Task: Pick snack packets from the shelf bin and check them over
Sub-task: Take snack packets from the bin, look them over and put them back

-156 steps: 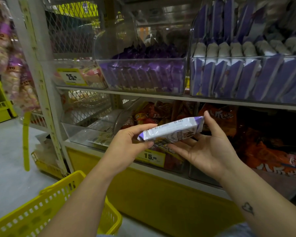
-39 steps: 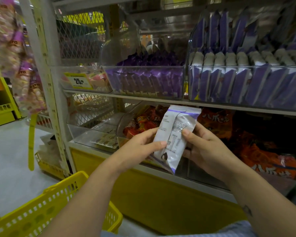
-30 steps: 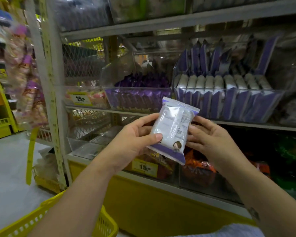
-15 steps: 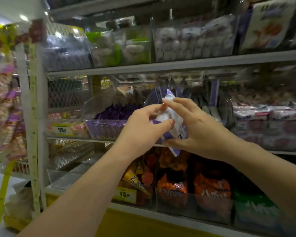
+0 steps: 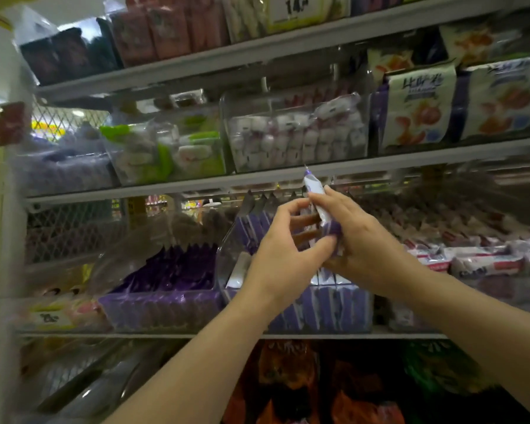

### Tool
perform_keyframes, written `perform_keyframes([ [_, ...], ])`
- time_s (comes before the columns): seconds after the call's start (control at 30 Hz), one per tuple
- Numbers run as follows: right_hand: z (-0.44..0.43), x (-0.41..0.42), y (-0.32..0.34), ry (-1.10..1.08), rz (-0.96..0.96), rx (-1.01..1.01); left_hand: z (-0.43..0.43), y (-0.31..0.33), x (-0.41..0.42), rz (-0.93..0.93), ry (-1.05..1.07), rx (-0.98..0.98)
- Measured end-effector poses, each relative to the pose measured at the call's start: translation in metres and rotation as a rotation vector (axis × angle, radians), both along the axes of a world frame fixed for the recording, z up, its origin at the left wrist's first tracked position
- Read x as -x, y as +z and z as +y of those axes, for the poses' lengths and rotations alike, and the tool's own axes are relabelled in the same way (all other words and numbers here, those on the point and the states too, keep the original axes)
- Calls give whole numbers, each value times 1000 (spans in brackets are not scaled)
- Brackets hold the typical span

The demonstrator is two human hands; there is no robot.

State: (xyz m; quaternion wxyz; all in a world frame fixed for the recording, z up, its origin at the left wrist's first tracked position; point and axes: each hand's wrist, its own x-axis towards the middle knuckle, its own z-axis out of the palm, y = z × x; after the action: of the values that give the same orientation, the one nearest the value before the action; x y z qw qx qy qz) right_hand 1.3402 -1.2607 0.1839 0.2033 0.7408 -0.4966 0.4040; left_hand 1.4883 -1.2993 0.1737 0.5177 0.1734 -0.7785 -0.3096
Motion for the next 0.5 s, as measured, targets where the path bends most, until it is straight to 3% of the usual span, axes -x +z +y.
perform_keyframes([
  [0.13,-9,20,20,-40,-43,-36,-35,9,7,-88,-81,9],
  [0.23,-21,34,33,-96,-36,-61,-64,18,7,-272,217,197],
  [0.33,-34,45,45,-151,-1,-72,-91,33,11,-618,548,490],
  [0.43,-48,51,54,-131,-24,-113,-114,43,22,-1012,741,753],
  [0.5,-55,54,56,-122,-33,-97,-128,47,32,-1097,846,885],
])
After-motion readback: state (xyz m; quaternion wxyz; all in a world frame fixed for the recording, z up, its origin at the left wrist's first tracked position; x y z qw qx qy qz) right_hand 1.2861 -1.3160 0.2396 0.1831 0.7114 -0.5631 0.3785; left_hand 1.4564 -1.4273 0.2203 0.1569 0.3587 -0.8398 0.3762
